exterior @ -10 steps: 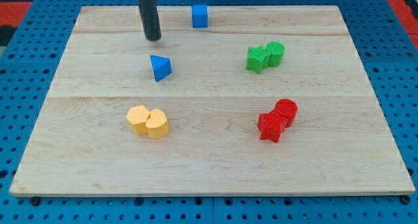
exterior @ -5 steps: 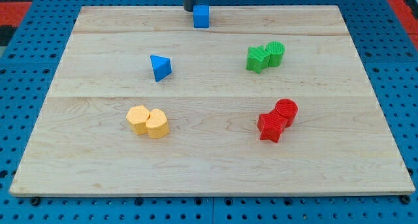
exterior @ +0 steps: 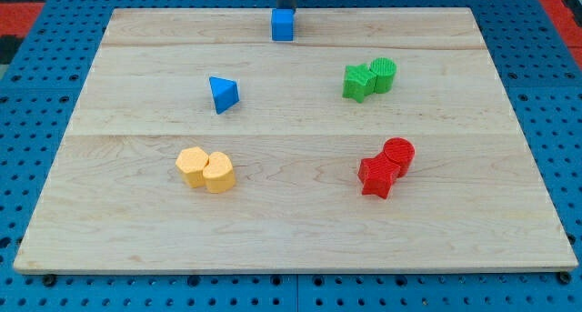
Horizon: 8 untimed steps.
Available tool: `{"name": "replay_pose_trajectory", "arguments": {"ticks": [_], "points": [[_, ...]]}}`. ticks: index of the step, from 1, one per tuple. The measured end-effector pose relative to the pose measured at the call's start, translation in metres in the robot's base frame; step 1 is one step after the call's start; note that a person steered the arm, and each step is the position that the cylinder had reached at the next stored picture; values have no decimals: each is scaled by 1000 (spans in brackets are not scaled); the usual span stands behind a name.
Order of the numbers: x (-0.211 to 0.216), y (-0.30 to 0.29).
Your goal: Slide blue cube closer to blue triangle
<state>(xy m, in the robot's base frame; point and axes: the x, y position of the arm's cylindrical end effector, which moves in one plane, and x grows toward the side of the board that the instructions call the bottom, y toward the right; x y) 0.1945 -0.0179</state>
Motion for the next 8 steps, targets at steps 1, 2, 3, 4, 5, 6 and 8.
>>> {"name": "replay_pose_trajectory", "arguments": {"ticks": [1, 2, 3, 4, 5, 6, 8], "points": [[22, -3], [41, -3], [60, -3], [77, -3], [81, 7], [98, 12], [129, 26]]}}
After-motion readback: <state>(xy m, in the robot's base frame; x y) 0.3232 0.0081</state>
